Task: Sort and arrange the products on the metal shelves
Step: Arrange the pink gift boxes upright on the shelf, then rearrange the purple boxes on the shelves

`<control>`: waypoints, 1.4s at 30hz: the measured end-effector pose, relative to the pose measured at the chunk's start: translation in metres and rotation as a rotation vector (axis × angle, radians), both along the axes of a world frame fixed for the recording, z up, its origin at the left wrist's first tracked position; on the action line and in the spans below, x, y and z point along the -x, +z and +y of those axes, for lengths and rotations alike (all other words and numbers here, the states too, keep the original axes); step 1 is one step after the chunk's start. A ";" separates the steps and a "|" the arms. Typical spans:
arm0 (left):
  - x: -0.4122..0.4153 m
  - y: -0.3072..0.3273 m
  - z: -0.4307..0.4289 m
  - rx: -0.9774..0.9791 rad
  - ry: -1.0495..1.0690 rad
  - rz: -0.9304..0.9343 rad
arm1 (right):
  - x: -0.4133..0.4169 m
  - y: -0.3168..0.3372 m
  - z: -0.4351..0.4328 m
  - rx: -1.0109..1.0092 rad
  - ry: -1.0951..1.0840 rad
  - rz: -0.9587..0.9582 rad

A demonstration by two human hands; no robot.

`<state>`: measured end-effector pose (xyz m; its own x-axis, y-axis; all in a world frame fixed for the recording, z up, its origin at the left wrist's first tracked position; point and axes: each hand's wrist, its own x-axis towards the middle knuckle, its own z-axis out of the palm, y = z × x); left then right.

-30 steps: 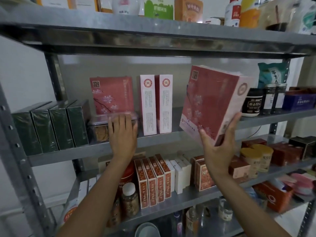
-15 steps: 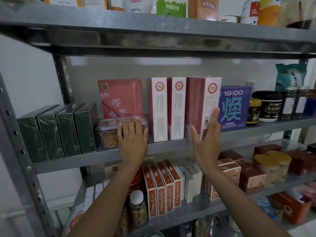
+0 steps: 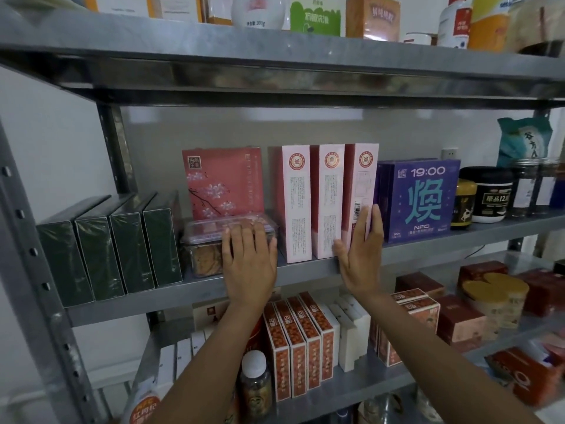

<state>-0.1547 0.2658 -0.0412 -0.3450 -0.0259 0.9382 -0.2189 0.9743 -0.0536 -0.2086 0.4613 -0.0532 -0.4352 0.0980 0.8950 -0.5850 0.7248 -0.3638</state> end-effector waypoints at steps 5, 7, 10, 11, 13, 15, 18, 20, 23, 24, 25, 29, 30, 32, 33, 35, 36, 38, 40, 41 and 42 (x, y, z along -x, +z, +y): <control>-0.004 0.002 0.002 0.010 -0.002 -0.018 | -0.003 -0.003 0.003 -0.079 0.007 -0.043; -0.006 0.003 0.003 0.010 -0.019 -0.041 | -0.005 -0.002 0.003 -0.100 -0.011 -0.074; -0.008 0.004 0.002 -0.024 -0.051 -0.072 | -0.010 0.000 0.004 -0.116 -0.040 -0.115; -0.009 0.004 0.002 -0.036 -0.064 -0.086 | -0.011 0.000 0.006 -0.133 -0.042 -0.117; -0.010 0.003 0.002 -0.048 -0.083 -0.105 | -0.014 -0.001 0.018 -0.187 -0.046 -0.099; -0.010 0.003 0.002 -0.059 -0.093 -0.107 | -0.016 -0.003 0.040 -0.245 -0.077 -0.079; -0.012 0.003 0.007 -0.098 -0.143 -0.083 | -0.019 0.002 0.086 -0.238 -0.134 -0.088; -0.014 -0.001 0.019 -0.119 -0.208 -0.035 | -0.018 0.009 0.120 -0.214 -0.176 -0.102; -0.017 -0.017 0.065 -0.003 -0.321 0.022 | -0.012 0.018 0.171 -0.240 -0.262 -0.138; -0.016 -0.022 0.086 0.059 -0.357 0.004 | -0.008 0.021 0.185 -0.254 -0.300 -0.153; -0.014 -0.027 0.108 0.122 -0.389 -0.029 | -0.004 0.026 0.197 -0.269 -0.330 -0.164; 0.010 -0.037 0.182 0.260 -0.374 -0.151 | 0.016 0.056 0.228 -0.333 -0.326 -0.094; 0.019 -0.037 0.194 0.231 -0.326 -0.178 | 0.024 0.066 0.233 -0.355 -0.321 -0.097; 0.036 -0.037 0.212 0.124 -0.211 -0.233 | 0.040 0.082 0.241 -0.425 -0.320 -0.123; 0.043 -0.036 0.217 0.063 -0.163 -0.265 | 0.048 0.089 0.244 -0.462 -0.326 -0.127; 0.055 -0.036 0.225 -0.045 -0.113 -0.357 | 0.064 0.100 0.250 -0.512 -0.310 -0.102; 0.058 -0.036 0.227 -0.078 -0.096 -0.384 | 0.071 0.105 0.252 -0.527 -0.281 -0.093; 0.059 -0.038 0.229 -0.092 -0.048 -0.384 | 0.081 0.111 0.256 -0.570 -0.239 -0.109; 0.057 -0.038 0.231 -0.071 0.003 -0.377 | 0.087 0.110 0.259 -0.604 -0.210 -0.116; 0.056 -0.037 0.233 -0.057 0.027 -0.370 | 0.089 0.108 0.260 -0.592 -0.181 -0.101; 0.055 -0.037 0.234 -0.049 0.049 -0.370 | 0.089 0.105 0.261 -0.560 -0.139 -0.074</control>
<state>-0.2094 0.5002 -0.0781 -0.6574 -0.0924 0.7479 -0.2397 0.9665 -0.0913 -0.2976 0.7220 0.0520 -0.5152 -0.3211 0.7946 -0.4580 0.8868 0.0614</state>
